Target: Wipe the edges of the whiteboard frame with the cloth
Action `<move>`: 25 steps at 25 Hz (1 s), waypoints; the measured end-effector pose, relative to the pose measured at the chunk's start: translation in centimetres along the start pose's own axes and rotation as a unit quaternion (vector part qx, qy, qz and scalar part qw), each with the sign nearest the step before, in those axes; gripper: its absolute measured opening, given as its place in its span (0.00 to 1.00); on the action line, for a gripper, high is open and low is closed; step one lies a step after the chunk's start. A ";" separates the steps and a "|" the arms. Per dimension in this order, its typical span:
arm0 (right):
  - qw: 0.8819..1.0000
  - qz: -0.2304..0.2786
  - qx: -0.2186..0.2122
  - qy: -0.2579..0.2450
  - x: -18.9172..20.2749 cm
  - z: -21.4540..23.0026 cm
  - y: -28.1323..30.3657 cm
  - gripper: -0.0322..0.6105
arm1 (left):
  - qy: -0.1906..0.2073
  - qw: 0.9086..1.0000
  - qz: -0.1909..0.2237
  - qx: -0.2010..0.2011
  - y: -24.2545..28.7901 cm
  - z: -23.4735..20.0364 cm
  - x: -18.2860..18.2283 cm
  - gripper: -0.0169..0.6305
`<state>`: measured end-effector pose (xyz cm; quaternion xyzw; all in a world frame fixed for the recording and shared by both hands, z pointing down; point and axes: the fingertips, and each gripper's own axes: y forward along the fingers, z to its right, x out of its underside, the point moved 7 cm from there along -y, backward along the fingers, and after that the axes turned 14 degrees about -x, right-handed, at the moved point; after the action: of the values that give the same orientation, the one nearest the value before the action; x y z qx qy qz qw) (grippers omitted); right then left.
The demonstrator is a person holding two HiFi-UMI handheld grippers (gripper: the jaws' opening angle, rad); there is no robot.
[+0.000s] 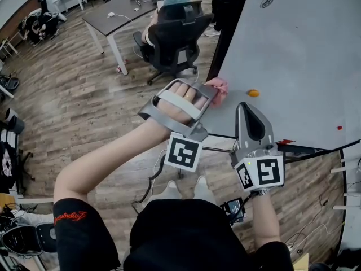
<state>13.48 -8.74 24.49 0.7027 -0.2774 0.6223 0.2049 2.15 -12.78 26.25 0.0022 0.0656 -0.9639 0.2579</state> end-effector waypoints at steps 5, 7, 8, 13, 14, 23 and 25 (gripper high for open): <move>1.000 -0.003 0.003 0.000 0.1 0.1 0.2 0.05 | -0.002 1.000 0.005 0.002 0.0 0.7 0.0 0.10; 1.000 -0.004 0.005 0.001 0.3 0.0 0.3 0.05 | -0.002 1.000 0.007 0.006 0.0 1.0 0.0 0.10; 1.000 -0.005 0.006 0.002 0.3 -0.1 0.3 0.05 | -0.002 1.000 0.008 0.007 -0.1 1.2 0.0 0.10; 1.000 -0.009 0.010 0.003 0.6 -0.2 0.5 0.05 | -0.003 1.000 0.015 0.014 -0.2 1.9 0.1 0.10; 1.000 -0.010 0.011 0.004 0.7 -0.3 0.4 0.05 | -0.002 1.000 0.017 0.016 -0.3 2.1 0.1 0.10; 0.999 -0.017 0.026 0.010 1.4 -0.5 0.2 0.05 | -0.006 0.999 0.024 0.026 -0.4 3.6 0.0 0.10; 0.999 -0.018 0.029 0.010 1.5 -0.7 0.1 0.05 | -0.008 0.999 0.024 0.027 -0.4 3.9 -0.1 0.10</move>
<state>13.05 -8.57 26.04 0.7071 -0.2445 0.6331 0.1986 2.12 -12.86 30.21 0.0030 0.0377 -0.9587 0.2817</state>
